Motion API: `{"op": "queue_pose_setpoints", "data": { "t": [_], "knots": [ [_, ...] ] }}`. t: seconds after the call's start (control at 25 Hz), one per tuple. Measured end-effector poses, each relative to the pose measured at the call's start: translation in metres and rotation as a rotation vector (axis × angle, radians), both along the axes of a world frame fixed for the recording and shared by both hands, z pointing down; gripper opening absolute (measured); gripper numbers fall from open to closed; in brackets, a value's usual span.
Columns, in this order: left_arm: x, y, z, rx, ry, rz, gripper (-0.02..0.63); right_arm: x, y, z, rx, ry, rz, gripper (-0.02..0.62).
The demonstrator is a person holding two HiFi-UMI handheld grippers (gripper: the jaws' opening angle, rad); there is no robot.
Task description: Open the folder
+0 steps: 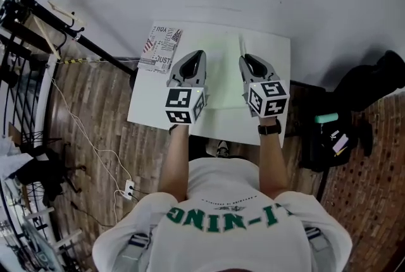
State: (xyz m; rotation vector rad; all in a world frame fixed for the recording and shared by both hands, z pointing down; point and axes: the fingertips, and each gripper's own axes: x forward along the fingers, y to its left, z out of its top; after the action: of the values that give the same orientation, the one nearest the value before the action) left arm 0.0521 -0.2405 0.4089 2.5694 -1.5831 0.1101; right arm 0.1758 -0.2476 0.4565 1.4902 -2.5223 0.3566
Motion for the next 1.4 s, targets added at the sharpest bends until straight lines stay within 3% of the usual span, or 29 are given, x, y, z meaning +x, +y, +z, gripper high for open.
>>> {"op": "queue_pose_setpoints", "data": {
  "t": [0.2,0.52,0.72,1.12,1.4],
  "knots": [
    [0.006,-0.023,0.014,-0.030,-0.005,0.047,0.014,0.009,-0.018,0.030,-0.075,0.067,0.016,0.110],
    [0.006,-0.057,0.030,-0.070,-0.005,0.092,0.014,0.013,-0.041,0.090,-0.237,0.032,0.017,0.192],
    [0.000,-0.069,0.039,-0.095,-0.015,0.103,0.014,0.009,-0.041,0.138,-0.387,0.001,-0.034,0.302],
    [-0.009,-0.090,0.065,-0.149,-0.018,0.122,0.014,0.014,-0.047,0.207,-0.607,-0.184,0.011,0.359],
    [-0.015,-0.099,0.073,-0.164,-0.017,0.122,0.014,0.006,-0.054,0.209,-0.663,-0.340,-0.008,0.346]
  ]
}}
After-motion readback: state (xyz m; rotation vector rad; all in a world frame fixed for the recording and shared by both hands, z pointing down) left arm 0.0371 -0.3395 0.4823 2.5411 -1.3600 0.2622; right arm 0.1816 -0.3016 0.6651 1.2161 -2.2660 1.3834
